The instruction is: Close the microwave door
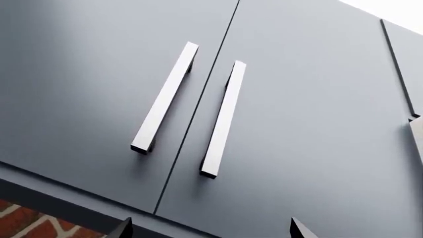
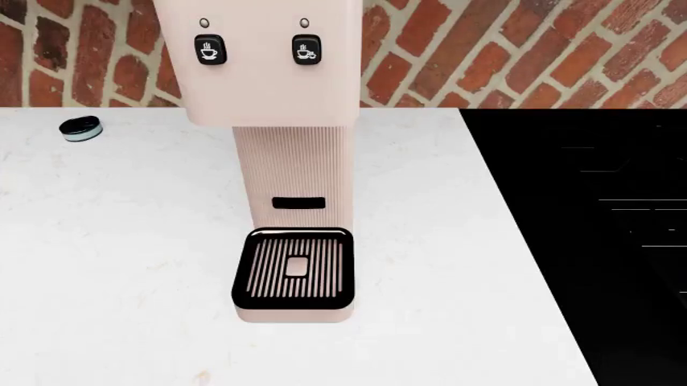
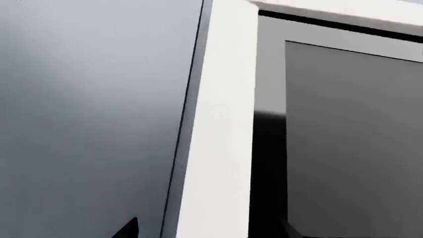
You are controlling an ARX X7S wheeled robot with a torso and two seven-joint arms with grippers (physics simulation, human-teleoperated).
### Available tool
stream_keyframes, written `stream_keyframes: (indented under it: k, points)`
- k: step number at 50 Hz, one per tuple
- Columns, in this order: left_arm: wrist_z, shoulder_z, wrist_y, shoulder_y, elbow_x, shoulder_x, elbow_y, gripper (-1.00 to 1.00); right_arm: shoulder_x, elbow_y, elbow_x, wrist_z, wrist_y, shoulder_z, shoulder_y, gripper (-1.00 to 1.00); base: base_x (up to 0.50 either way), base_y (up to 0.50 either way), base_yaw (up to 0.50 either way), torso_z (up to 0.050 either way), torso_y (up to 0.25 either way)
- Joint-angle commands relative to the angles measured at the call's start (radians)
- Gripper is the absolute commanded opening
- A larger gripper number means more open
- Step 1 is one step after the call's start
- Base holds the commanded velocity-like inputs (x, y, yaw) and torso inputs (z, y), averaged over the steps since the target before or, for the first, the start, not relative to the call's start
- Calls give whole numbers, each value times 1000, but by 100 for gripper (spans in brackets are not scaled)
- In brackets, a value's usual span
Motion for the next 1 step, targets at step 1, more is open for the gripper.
stream_keyframes:
  k: [1]
  points:
    - [-2,4,6,-2,-3,-5,1,100,-10,-33,-74,-48,32,-57,60,100,0,0,0,0,0]
